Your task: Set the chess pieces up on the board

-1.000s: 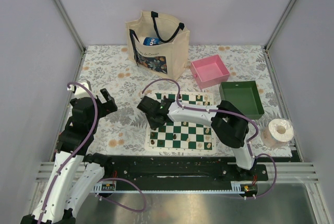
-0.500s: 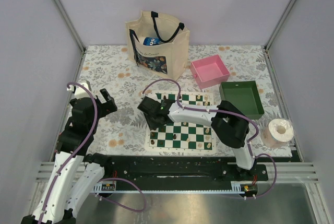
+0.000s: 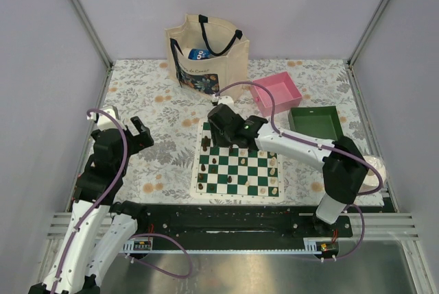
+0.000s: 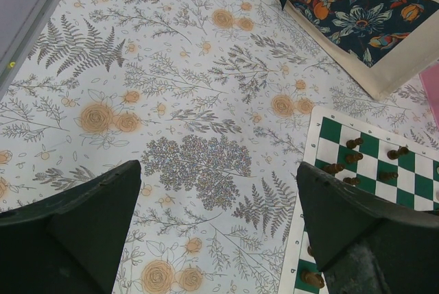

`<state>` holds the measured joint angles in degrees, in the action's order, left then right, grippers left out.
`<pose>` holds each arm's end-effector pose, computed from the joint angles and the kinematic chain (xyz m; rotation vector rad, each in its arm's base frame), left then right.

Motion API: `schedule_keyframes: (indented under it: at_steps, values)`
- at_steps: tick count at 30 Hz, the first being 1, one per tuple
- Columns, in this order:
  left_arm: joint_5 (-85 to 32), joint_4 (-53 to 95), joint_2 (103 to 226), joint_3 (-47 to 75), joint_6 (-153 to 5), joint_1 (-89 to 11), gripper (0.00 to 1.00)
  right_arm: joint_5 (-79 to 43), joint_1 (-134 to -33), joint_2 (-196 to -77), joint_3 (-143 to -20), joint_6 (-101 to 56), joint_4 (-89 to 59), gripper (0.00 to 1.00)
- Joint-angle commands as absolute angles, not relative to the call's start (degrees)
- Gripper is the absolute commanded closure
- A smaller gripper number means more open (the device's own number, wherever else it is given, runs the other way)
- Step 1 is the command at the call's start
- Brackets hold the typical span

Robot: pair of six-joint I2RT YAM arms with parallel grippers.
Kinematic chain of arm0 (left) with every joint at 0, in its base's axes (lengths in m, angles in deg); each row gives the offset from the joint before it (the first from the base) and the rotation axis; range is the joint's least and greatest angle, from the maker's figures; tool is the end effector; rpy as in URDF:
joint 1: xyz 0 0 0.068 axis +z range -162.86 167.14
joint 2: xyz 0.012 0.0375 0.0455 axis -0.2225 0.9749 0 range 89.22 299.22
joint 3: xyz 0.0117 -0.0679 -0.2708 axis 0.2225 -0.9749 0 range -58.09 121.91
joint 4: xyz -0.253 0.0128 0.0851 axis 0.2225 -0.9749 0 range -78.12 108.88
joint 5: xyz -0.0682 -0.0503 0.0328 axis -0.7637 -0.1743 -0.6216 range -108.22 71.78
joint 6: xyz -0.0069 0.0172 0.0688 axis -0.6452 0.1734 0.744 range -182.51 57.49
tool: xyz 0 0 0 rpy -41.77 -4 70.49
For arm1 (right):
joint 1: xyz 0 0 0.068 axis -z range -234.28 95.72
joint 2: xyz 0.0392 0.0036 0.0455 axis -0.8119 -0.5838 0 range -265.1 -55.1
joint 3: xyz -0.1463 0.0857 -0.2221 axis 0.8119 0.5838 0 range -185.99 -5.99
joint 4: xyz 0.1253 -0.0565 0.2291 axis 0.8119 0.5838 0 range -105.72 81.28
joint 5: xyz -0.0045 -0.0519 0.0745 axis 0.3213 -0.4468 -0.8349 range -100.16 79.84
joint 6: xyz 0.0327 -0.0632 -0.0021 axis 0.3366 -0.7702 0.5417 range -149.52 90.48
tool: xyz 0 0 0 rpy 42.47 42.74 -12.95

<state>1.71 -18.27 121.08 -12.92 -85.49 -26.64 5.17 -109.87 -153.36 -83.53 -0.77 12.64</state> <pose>0.1394 -0.0137 0.3205 -0.3786 1.9244 -0.0755 0.2391 0.3216 0.2502 -0.4426 2.3782 0.3642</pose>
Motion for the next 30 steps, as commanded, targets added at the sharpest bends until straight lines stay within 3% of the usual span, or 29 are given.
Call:
schedule_keyframes:
  at_steps: [1, 22, 30]
  values:
    - [1.12, -15.31, 120.69, -13.09, -86.15, -26.22, 0.01, 7.69, -107.20, -153.00, -81.75, 1.94, 11.96, 0.49]
    - [0.50, -15.14, 120.78, -13.09, -86.15, -26.04, 0.01, 7.16, -103.06, -162.59, -84.48, 3.35, 16.18, 0.49]
    - [0.51, -15.22, 120.69, -13.26, -86.15, -25.95, 0.01, 7.68, -102.71, -163.90, -85.44, 1.95, 16.10, 0.54]
